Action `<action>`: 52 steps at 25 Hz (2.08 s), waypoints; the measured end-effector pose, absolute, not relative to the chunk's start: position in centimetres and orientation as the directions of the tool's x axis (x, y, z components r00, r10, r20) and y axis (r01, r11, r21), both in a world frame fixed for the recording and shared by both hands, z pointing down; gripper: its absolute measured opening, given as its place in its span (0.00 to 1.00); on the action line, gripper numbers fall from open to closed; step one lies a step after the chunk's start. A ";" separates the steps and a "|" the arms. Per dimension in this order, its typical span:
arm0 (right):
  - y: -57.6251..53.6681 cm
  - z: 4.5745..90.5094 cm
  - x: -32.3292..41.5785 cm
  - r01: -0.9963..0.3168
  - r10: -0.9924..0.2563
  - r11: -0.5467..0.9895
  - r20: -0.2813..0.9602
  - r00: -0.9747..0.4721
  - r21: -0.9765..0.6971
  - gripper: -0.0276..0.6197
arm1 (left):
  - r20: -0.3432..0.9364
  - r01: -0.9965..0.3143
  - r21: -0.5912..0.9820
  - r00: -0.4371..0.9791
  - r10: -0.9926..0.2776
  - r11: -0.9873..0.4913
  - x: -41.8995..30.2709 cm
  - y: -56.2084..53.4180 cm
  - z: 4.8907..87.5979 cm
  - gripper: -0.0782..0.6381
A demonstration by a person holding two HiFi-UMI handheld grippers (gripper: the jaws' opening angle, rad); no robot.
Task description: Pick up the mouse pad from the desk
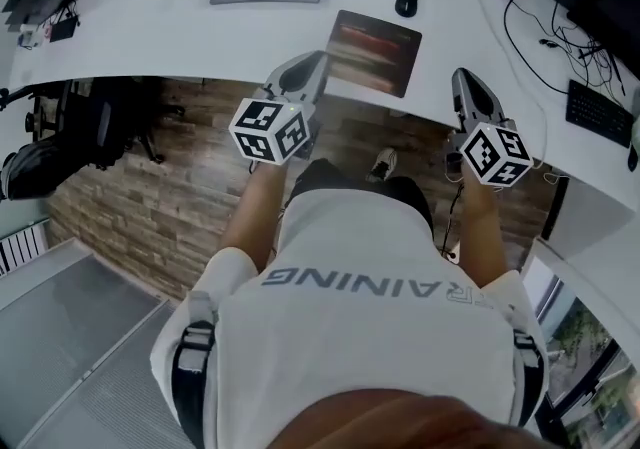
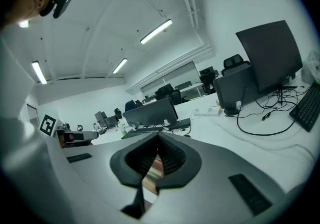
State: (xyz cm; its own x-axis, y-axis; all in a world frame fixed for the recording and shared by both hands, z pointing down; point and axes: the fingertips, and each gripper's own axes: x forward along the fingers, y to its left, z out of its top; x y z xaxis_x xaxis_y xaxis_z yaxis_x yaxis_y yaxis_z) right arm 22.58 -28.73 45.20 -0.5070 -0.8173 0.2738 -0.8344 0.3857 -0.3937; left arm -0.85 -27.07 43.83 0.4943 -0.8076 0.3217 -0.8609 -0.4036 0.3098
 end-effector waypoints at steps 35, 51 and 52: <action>-33.4 73.0 14.4 -0.965 -0.436 0.215 0.870 -0.231 -0.148 0.52 | 0.891 -0.855 0.203 0.364 -0.272 -0.478 -3.1 -35.3 72.9 0.57; -32.8 72.6 12.5 -0.958 -0.431 0.278 0.883 -0.188 -0.068 0.29 | 0.911 -0.860 0.122 0.295 -0.289 -0.495 -1.1 -34.7 73.2 0.52; -32.7 72.5 12.2 -0.957 -0.434 0.284 0.882 -0.183 -0.058 0.26 | 0.910 -0.858 0.123 0.298 -0.288 -0.499 -0.8 -34.5 73.1 0.45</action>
